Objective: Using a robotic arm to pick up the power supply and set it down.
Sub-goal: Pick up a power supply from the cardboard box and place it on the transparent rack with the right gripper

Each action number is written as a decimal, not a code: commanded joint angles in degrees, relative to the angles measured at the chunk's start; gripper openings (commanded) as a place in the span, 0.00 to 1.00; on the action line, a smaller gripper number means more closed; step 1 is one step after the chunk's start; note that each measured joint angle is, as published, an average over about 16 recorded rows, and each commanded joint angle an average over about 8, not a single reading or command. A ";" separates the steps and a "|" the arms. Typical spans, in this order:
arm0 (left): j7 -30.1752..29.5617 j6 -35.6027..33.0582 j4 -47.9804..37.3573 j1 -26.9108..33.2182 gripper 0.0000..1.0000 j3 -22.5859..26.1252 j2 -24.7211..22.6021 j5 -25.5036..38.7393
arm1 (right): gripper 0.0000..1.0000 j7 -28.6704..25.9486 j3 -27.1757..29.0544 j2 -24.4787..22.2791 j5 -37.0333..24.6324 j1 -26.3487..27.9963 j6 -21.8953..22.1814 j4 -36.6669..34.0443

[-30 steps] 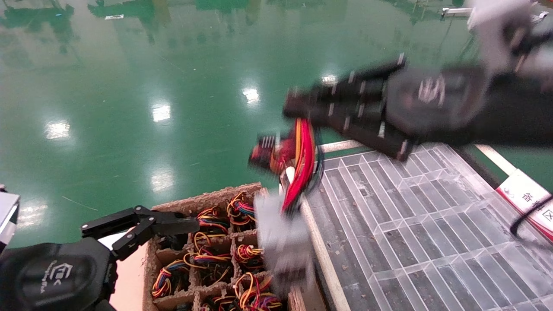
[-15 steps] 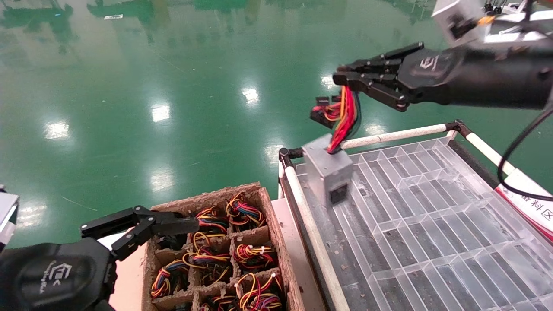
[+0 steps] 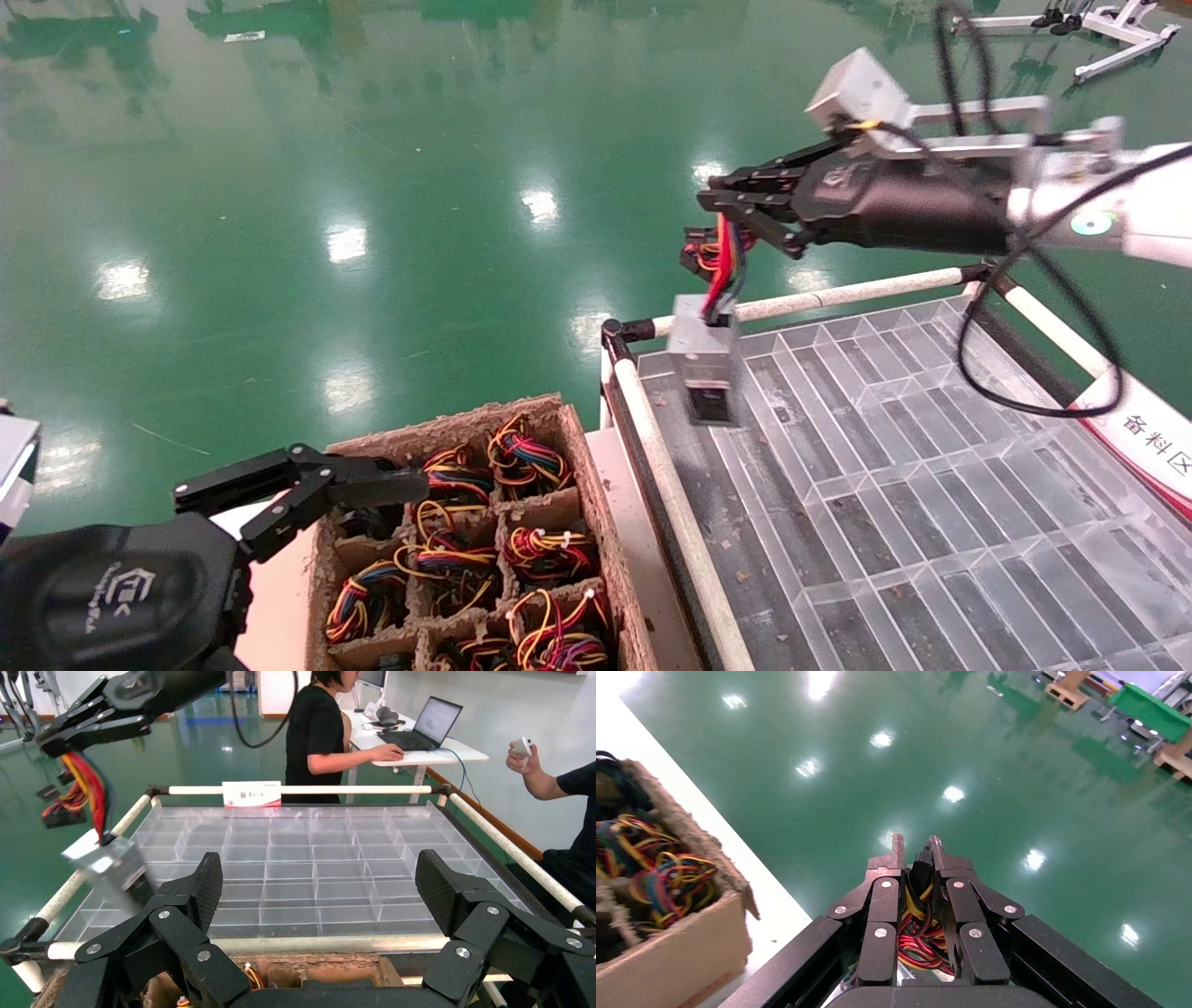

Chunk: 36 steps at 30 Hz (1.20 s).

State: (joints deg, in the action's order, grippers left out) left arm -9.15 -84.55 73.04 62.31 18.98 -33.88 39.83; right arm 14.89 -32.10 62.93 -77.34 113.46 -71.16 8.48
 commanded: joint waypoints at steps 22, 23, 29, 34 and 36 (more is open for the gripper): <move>0.02 0.01 0.00 0.01 1.00 0.03 0.01 -0.02 | 0.00 6.83 -0.16 8.11 -0.50 -0.39 10.82 -7.84; 0.02 0.01 0.00 0.01 1.00 0.03 0.01 -0.02 | 0.00 6.93 -0.16 8.00 -0.50 -0.32 10.95 -7.90; 0.02 0.02 0.00 0.01 1.00 0.04 0.02 -0.03 | 0.00 7.44 -0.13 7.39 -0.46 0.11 11.21 -8.09; 0.02 0.02 0.00 0.01 1.00 0.05 0.02 -0.03 | 0.00 7.78 -0.23 7.21 -0.60 0.37 10.99 -8.13; 0.03 0.02 0.00 0.01 1.00 0.05 0.02 -0.03 | 0.00 7.92 -0.26 7.16 -0.65 0.57 10.97 -8.11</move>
State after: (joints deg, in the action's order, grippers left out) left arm -9.12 -84.53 73.04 62.32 19.03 -33.86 39.80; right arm 22.82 -32.33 70.08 -77.95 114.11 -60.05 0.39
